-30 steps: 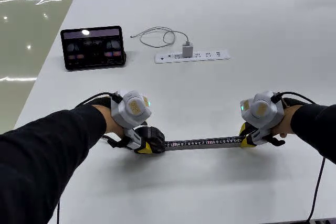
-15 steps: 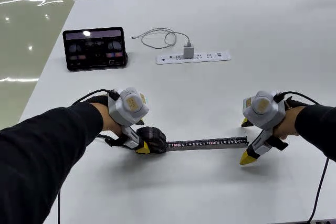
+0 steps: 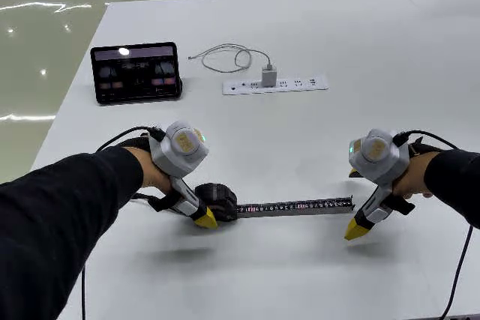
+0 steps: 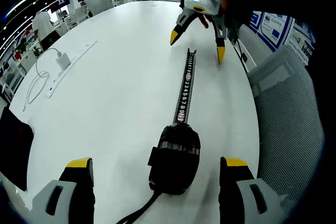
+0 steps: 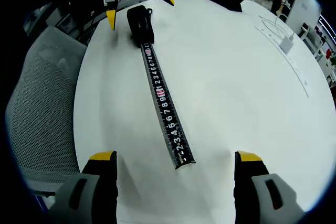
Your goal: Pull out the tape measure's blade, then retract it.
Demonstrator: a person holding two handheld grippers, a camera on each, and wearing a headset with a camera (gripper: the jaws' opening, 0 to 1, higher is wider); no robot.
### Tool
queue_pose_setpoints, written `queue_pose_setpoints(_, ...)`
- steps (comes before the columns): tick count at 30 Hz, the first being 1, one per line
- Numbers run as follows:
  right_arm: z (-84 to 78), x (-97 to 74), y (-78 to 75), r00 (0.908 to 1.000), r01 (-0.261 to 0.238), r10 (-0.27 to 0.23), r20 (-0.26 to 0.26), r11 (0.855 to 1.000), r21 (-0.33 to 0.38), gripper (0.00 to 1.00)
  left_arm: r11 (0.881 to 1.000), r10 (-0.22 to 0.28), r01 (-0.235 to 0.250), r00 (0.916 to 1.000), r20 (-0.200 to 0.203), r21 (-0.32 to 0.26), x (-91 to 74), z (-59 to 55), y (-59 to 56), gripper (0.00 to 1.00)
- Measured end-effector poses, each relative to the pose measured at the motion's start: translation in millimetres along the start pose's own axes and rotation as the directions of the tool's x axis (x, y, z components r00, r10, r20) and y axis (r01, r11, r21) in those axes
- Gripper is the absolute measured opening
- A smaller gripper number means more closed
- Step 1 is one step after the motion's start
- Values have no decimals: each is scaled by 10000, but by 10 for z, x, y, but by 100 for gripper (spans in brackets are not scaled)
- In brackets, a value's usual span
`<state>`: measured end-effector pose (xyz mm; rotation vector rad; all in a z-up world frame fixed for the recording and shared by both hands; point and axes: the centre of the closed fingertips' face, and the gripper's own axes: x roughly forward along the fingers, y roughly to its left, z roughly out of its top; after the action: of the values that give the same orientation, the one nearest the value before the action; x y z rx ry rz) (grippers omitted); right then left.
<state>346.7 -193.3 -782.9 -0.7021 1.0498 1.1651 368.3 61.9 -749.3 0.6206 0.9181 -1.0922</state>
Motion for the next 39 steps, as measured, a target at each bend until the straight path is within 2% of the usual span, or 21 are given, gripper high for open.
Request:
queue_pose_setpoints(7,26,-34,15,9998,124,-128,130,9995,290,90,9992,170,-163,9997,186,-374,-35,-46,13,100)
queue_pose_setpoints(10,78,-77,31,9983,100,-133,574,9983,574,91,9968,667,-640,9961,572,-479,-73,-44,96,100)
queue_pose_setpoints(11,94,-86,8,9969,260,-313,726,9970,726,91,9961,677,-639,9958,625,-602,-85,-54,92,100)
queue_pose_setpoints(12,105,-111,-9,9954,388,-451,846,9965,743,91,9931,692,-604,9938,866,-1002,-101,-46,97,100)
queue_pose_setpoints(15,127,-154,-5,9911,629,-737,1106,9932,978,91,9831,982,-715,9830,1554,-1685,-187,2,137,100)
queue_pose_setpoints(17,204,-194,-12,9780,1028,-1218,1693,9878,1166,91,9818,1063,-765,9798,1694,-1741,-236,-18,127,100)
queue_pose_setpoints(19,224,-216,35,9711,1034,-1297,2002,9852,1368,93,9728,1291,-868,9730,1915,-2149,-274,-25,132,100)
queue_pose_setpoints(21,206,-228,69,9685,1146,-1417,2045,9837,1387,96,9557,1406,-682,9604,2407,-2863,-325,32,106,100)
queue_pose_setpoints(22,202,-242,60,9625,1418,-1698,2118,9798,1409,100,9509,1561,-747,9537,2572,-3004,-375,35,104,100)
queue_pose_setpoints(23,208,-249,61,9574,1520,-1814,2245,9781,1420,100,9527,1743,-912,9455,2751,-2900,-415,42,112,100)
queue_pose_setpoints(24,183,-256,89,9581,1500,-1813,2219,9771,1507,100,9508,1880,-1023,9407,2823,-2924,-444,31,113,100)
queue_pose_setpoints(26,157,-274,66,9493,1717,-2057,2378,9727,1561,100,9442,2204,-1319,9339,2815,-3016,-503,-37,108,100)
queue_pose_setpoints(27,134,-279,87,9484,1713,-2071,2401,9718,1618,100,9342,2554,-1699,9325,2553,-3138,-528,-125,145,100)
queue_pose_setpoints(29,103,-289,121,9467,1650,-2084,2455,9686,1862,100,9302,2555,-1695,9359,2427,-3257,-541,-216,116,100)
queue_pose_setpoints(30,82,-303,115,9406,1813,-2266,2529,9649,1901,100,9280,2578,-1685,9343,2463,-3323,-569,-263,90,100)
queue_pose_setpoints(33,6,-309,153,9369,1800,-2328,2607,9607,2113,100,9198,2743,-1828,9323,2359,-3471,-629,-407,44,100)
queue_pose_setpoints(34,-14,-312,155,9346,1835,-2379,2645,9593,2144,100,9175,2859,-1922,9273,2415,-3482,-653,-436,40,100)
queue_pose_setpoints(35,-48,-315,165,9311,1885,-2474,2681,9555,2271,100,9123,3084,-2114,9182,2488,-3507,-688,-479,45,100)
queue_pose_setpoints(37,-90,-329,189,9226,1979,-2637,2817,9501,2412,100,8981,3095,-1969,9182,2471,-3932,-718,-571,-9,100)
queue_pose_setpoints(38,-119,-334,203,9227,1995,-2668,2783,9481,2476,100,8933,3055,-1843,9180,2529,-4100,-731,-599,-39,100)
queue_pose_setpoints(39,-138,-352,230,9205,2001,-2727,2799,9442,2617,100,8846,3143,-1833,9136,2579,-4288,-754,-634,-57,100)
